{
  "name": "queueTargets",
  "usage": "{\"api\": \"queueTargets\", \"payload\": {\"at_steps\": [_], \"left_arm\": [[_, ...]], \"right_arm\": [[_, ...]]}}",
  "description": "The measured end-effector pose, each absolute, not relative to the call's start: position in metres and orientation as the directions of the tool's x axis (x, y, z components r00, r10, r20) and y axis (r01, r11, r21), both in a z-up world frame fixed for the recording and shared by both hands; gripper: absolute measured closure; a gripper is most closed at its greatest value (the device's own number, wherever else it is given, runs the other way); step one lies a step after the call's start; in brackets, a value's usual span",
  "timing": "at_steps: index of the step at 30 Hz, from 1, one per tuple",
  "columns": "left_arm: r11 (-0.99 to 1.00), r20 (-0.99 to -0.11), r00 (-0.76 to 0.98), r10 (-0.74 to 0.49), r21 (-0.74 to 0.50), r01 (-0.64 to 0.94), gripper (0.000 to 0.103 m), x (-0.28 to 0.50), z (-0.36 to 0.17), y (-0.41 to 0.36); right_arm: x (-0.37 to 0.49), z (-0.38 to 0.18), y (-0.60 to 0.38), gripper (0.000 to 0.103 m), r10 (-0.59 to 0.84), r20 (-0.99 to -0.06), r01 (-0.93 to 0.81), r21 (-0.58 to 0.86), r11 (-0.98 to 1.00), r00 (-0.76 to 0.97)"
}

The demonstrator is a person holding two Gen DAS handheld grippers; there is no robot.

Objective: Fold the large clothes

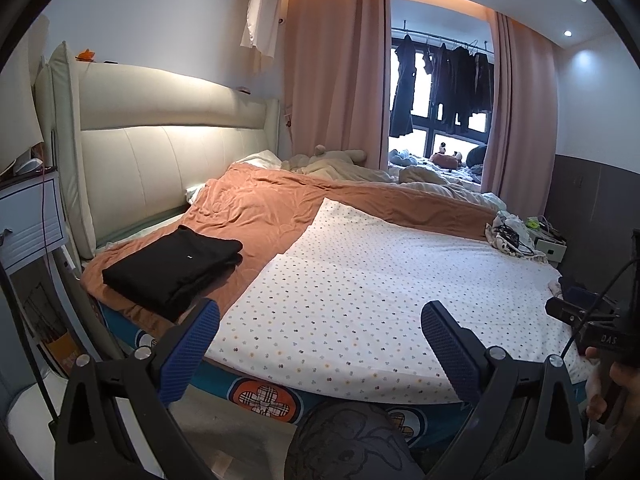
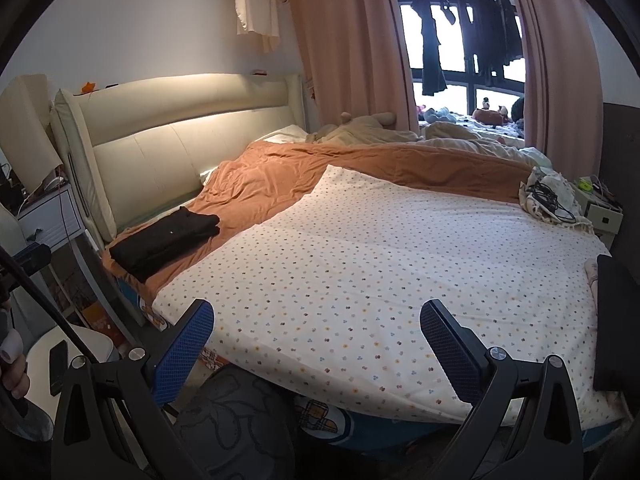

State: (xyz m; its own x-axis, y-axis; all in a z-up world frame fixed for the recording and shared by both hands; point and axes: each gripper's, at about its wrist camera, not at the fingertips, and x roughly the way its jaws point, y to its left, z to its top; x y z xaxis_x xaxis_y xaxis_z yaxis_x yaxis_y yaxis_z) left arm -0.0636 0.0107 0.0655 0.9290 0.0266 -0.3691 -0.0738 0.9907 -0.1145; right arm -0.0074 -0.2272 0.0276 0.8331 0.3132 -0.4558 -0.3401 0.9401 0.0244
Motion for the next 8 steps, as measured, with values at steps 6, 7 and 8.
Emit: {"api": "queueTargets", "payload": {"at_steps": [6,7,8], "left_arm": [[0.99,-0.372,0.928,0.011,-0.125,-0.062,0.0,-0.0613,0.0622,0.0104],[0.99,-0.374,0.927,0.011,-0.123,-0.062,0.0,-0.0606,0.0617,0.0098],[0.991,-0.375,0.927,0.01,-0.123,-0.061,0.0,-0.0597,0.061,0.0097]], "right_arm": [[-0.0045,0.0245,-0.2276,0.0,0.289,-0.455,-0.319,0.01,0.948,0.842],[-0.0039,0.0235,-0.2272,0.0,0.287,-0.456,-0.318,0.009,0.948,0.842],[-0.0032,0.023,-0.227,0.0,0.284,-0.457,-0.314,0.009,0.949,0.843]]}}
